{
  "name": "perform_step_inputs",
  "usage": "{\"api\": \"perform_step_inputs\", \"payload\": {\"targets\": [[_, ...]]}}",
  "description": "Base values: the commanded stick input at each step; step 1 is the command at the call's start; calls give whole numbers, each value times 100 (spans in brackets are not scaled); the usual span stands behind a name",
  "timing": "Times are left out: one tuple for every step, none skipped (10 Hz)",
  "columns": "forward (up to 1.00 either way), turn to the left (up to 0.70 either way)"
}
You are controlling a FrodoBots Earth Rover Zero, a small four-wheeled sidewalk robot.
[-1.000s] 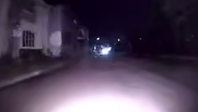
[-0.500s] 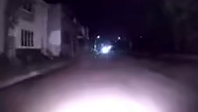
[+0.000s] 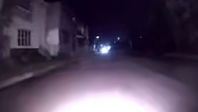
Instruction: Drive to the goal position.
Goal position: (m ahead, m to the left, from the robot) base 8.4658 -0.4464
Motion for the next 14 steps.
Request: {"api": "perform_step_inputs", "payload": {"targets": [[50,0],[50,0],[50,0],[50,0],[50,0],[50,0],[50,0],[50,0],[50,0],[50,0],[50,0],[50,0],[50,0],[50,0]]}}
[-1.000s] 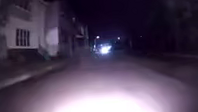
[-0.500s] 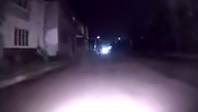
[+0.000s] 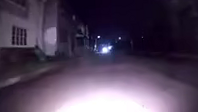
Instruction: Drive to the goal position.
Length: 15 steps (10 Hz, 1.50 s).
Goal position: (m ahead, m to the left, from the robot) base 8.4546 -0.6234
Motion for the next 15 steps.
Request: {"api": "perform_step_inputs", "payload": {"targets": [[50,0],[50,0],[50,0],[50,0],[50,0],[50,0],[50,0],[50,0],[50,0],[50,0],[50,0],[50,0],[50,0],[50,0],[50,0]]}}
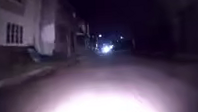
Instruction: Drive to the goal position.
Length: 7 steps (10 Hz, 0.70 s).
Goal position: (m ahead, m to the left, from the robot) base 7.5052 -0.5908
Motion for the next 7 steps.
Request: {"api": "perform_step_inputs", "payload": {"targets": [[50,0],[50,0],[50,0],[50,0],[50,0],[50,0],[50,0]]}}
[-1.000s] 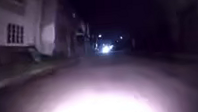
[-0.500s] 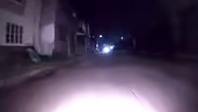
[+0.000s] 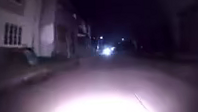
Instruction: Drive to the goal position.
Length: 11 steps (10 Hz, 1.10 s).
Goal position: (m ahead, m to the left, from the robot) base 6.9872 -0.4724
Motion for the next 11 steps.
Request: {"api": "perform_step_inputs", "payload": {"targets": [[50,0],[50,0],[50,0],[50,0],[50,0],[50,0],[50,0],[50,0],[50,0],[50,0],[50,0]]}}
